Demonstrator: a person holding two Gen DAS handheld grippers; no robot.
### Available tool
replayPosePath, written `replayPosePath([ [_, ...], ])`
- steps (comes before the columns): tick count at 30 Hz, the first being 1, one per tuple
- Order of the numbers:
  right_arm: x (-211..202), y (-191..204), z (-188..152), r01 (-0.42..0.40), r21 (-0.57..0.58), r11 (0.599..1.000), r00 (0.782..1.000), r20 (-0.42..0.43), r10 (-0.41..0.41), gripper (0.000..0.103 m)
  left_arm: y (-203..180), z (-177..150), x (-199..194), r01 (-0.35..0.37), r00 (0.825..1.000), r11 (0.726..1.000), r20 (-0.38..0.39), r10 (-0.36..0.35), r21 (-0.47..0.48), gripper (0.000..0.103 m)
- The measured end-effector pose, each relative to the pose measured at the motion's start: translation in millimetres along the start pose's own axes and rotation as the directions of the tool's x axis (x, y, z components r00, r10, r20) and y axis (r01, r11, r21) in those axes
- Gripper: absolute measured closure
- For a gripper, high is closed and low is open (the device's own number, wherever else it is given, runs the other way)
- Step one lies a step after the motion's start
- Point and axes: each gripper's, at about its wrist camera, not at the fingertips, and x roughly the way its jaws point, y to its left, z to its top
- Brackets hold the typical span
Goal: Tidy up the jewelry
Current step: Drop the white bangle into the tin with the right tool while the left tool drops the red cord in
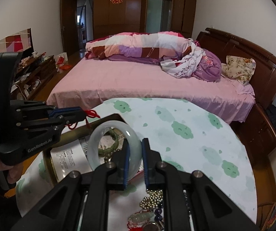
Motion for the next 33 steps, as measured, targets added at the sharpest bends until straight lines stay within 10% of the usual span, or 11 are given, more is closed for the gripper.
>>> replayPosePath([
  [33, 50, 17, -22, -0.083, -0.01, 0.996, 0.986, -0.144, 0.081, 0.089, 13, -24, 30, -0.033, 0.994, 0.999, -0.103, 0.033, -0.005, 0.098],
])
